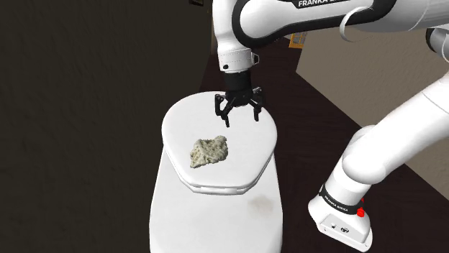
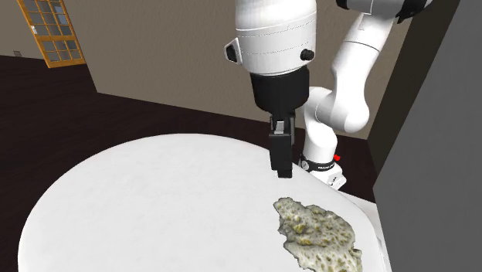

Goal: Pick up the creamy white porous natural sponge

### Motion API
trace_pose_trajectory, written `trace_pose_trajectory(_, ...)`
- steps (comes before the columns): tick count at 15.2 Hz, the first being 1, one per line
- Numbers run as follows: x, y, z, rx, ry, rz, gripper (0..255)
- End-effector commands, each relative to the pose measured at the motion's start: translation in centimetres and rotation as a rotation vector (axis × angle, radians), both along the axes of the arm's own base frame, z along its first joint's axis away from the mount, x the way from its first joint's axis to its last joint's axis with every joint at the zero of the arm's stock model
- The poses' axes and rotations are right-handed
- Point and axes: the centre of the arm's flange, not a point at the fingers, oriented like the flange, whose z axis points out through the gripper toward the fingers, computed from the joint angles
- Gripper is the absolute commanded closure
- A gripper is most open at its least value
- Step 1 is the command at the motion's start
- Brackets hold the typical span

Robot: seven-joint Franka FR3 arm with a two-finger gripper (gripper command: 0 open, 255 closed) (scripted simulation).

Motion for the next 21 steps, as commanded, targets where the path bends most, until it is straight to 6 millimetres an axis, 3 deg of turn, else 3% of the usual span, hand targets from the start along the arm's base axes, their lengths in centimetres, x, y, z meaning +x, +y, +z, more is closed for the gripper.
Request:
trace_pose_trajectory(1, 1.7, 2.1, -1.1, -0.018, 0.013, -0.084, 0)
trace_pose_trajectory(5, 5.4, 5.4, -3.0, -0.053, 0.038, -0.23, 0)
trace_pose_trajectory(14, 5.4, 5.4, -7.0, -0.053, 0.038, -0.23, 0)
trace_pose_trajectory(15, 5.3, 5.5, -7.0, -0.053, 0.038, -0.23, 255)
trace_pose_trajectory(21, 5.3, 5.5, -7.0, -0.053, 0.038, -0.23, 255)
